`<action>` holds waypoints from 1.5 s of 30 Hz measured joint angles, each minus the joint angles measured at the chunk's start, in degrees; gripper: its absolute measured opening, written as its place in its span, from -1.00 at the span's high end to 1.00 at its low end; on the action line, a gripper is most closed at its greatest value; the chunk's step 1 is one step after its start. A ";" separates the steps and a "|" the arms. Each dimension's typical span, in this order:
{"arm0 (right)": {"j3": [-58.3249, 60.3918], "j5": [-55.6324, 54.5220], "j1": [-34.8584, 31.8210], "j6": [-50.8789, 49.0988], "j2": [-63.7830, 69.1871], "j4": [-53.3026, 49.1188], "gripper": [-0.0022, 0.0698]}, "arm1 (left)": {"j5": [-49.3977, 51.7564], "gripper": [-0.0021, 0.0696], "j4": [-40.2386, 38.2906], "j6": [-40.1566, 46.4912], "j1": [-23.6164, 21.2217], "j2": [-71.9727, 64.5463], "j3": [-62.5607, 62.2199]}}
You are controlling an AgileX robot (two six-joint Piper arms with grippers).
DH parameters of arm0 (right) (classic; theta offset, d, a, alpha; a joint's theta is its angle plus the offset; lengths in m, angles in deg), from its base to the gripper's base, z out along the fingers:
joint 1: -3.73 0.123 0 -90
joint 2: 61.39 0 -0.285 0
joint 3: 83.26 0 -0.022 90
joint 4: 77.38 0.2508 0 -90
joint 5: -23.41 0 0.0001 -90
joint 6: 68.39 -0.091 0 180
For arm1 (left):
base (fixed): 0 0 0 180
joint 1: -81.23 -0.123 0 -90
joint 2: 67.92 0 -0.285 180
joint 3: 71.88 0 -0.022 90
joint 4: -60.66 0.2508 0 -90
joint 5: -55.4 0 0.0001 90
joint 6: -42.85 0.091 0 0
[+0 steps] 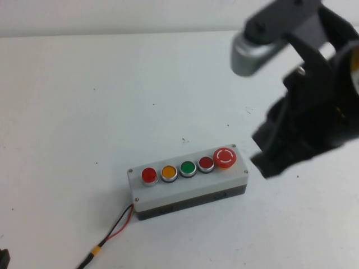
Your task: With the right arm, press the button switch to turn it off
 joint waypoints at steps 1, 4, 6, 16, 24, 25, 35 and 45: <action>2.49 0.08 0.00 -1.46 -2.10 -0.29 0.98 | 0.00 0.95 0.00 0.00 0.00 0.00 0.00; 10.25 0.03 0.00 -4.97 -7.27 -2.16 0.98 | 0.00 0.95 0.00 0.00 0.00 0.00 0.00; 14.29 -1.49 0.00 -5.82 -10.02 -4.50 0.98 | 0.00 0.95 0.00 0.00 0.00 0.00 0.00; 25.27 -8.28 -0.26 -14.56 -15.37 -11.81 0.98 | 0.00 0.95 0.00 0.00 0.00 0.00 0.00; 36.76 -29.62 -15.93 -15.09 -19.72 -7.78 0.98 | 0.00 0.95 0.00 0.00 0.00 0.00 0.00; 39.17 -32.78 -18.55 -15.09 -20.39 -6.70 0.98 | 0.00 0.95 0.00 0.00 0.00 0.00 0.00; 69.44 -65.65 -48.38 -15.09 -39.76 0.69 0.98 | 0.00 0.95 0.00 0.00 0.00 0.00 0.00; 84.09 -70.16 -55.47 -15.09 -63.86 0.69 0.98 | 0.00 0.95 0.00 0.00 0.00 0.00 0.00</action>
